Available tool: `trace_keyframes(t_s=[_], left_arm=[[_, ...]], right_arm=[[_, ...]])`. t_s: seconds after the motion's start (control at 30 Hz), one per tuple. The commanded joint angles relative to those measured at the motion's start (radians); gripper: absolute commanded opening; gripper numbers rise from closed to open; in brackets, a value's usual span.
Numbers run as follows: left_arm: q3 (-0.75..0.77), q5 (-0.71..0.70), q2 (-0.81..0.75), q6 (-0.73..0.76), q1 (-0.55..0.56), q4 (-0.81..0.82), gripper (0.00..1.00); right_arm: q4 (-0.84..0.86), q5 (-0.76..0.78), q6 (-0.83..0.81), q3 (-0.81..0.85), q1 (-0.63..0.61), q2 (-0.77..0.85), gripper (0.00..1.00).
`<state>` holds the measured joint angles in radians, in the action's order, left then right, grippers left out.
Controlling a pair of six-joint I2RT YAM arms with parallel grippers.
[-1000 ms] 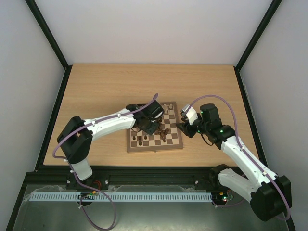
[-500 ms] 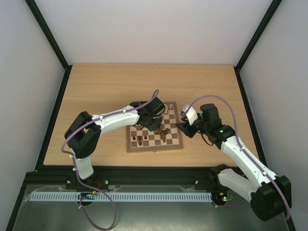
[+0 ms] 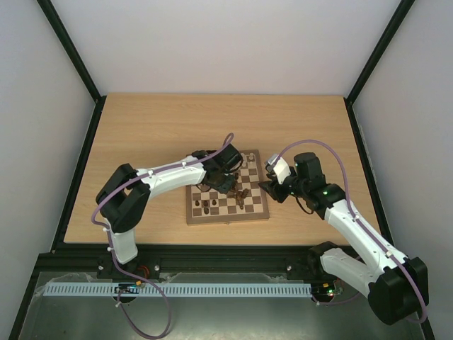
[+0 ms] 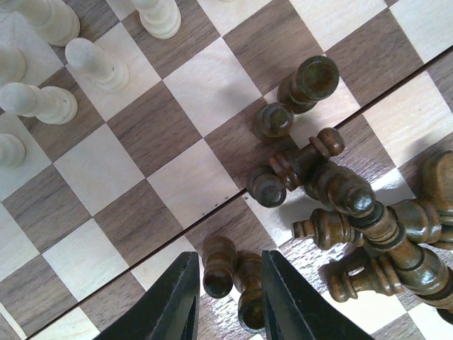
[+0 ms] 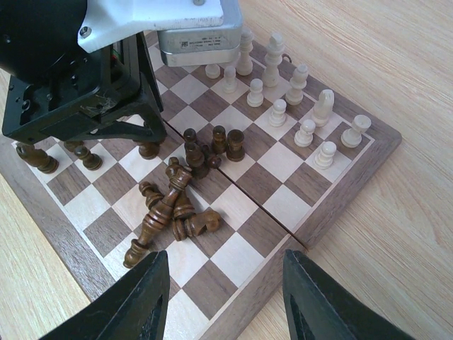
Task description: Set up the chess pieces on the board
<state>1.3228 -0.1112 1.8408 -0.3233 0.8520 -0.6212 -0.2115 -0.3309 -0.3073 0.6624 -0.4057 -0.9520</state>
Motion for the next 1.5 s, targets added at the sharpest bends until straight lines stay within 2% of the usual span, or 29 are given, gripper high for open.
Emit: trace_keyframes(t_s=[0.0, 0.53, 0.93, 1.47], left_arm=[[-0.027, -0.023, -0.013, -0.01, -0.005, -0.038, 0.28], [-0.064, -0.033, -0.052, -0.011, -0.007, -0.069, 0.32], [-0.071, 0.08, -0.083, 0.026, -0.005, -0.039, 0.32], [-0.1, 0.034, -0.056, 0.02, -0.002, -0.058, 0.25]], right_arm=[[-0.016, -0.01, -0.01, -0.01, 0.004, -0.011, 0.45], [-0.022, -0.013, -0.013, -0.007, 0.004, -0.027, 0.45], [-0.022, -0.014, -0.013, -0.006, 0.004, -0.027, 0.45], [-0.025, -0.014, -0.015, -0.007, 0.004, -0.031, 0.45]])
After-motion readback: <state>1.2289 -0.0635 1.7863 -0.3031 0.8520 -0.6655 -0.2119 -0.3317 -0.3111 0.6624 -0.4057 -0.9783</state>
